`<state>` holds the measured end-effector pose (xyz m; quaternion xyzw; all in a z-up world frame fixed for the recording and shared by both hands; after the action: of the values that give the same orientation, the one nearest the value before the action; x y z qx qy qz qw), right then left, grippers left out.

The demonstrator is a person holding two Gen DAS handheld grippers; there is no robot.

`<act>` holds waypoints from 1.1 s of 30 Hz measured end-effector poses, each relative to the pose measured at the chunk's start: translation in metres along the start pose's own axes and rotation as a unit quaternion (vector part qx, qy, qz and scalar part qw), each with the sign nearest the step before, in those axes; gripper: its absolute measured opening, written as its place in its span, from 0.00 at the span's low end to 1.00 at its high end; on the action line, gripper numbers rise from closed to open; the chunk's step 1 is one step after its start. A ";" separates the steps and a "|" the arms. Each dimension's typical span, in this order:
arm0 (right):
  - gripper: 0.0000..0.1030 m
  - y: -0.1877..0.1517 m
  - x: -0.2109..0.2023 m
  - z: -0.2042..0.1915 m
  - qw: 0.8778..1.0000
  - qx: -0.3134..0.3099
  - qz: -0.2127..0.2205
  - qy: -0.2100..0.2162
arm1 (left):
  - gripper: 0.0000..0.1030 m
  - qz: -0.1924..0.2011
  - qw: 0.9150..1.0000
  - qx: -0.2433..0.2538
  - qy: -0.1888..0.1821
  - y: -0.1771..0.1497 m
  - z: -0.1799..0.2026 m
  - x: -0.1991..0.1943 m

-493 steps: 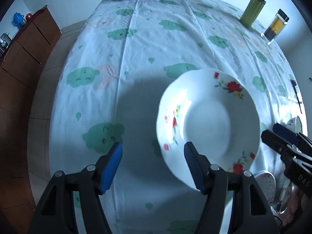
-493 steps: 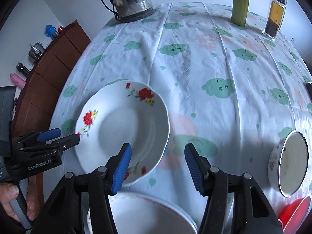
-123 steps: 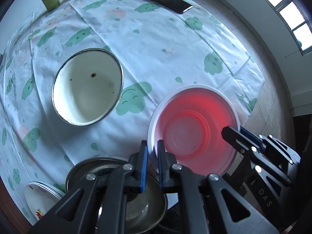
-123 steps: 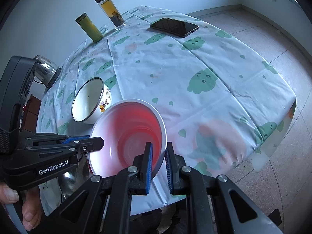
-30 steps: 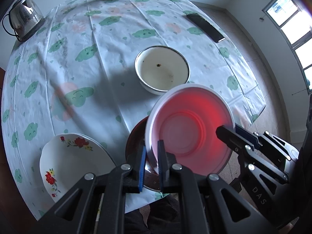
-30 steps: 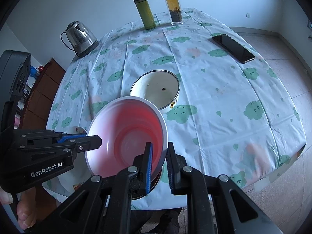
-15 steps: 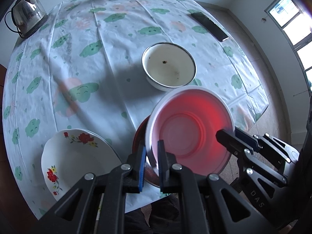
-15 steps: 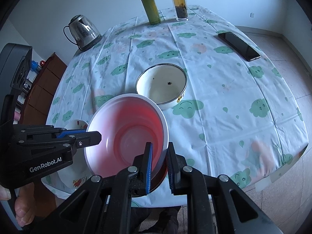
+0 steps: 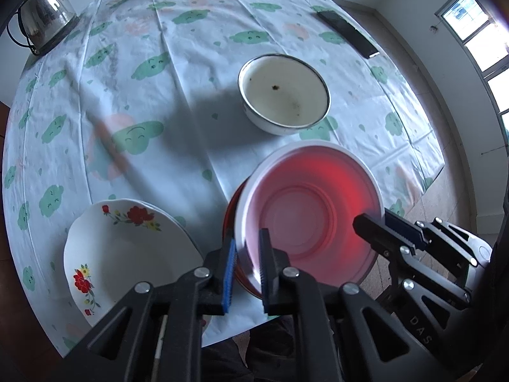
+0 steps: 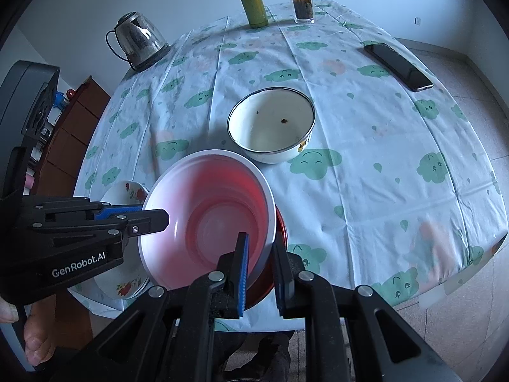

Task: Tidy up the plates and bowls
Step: 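Lower the pink bowl into the steel bowl with both grippers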

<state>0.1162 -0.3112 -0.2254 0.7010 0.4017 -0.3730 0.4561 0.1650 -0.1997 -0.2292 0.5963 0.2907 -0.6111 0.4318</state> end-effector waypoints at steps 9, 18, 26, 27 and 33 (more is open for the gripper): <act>0.16 -0.005 0.006 -0.001 1.000 -0.003 -0.009 0.001 | 0.09 -0.009 1.000 -0.004 0.002 -0.004 -0.003 0.009; 0.16 -0.008 0.012 0.001 1.000 -0.003 -0.017 -0.002 | 0.09 -0.011 1.000 -0.004 0.002 -0.003 -0.003 0.011; 0.16 -0.009 0.016 0.003 1.000 -0.003 -0.021 -0.004 | 0.09 -0.015 1.000 -0.005 0.002 -0.004 -0.001 0.016; 0.16 -0.010 0.016 0.003 1.000 -0.002 -0.021 -0.004 | 0.09 -0.016 1.000 -0.005 0.002 -0.004 -0.001 0.017; 0.16 -0.010 0.017 0.003 1.000 -0.003 -0.022 -0.005 | 0.09 -0.018 1.000 -0.007 0.001 -0.003 -0.001 0.019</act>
<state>0.1133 -0.3081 -0.2450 0.6886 0.4160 -0.3850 0.4522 0.1645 -0.2006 -0.2482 0.5883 0.3061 -0.6165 0.4244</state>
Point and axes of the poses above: each gripper's, at about its wrist camera, not at the fingertips, and x roughly the way its jaws point, z to its right, y to its top, the point moved 5 cm from there along x, roughly the way its jaws point, and after that the axes turned 7 degrees about x, right-handed, at the moved point
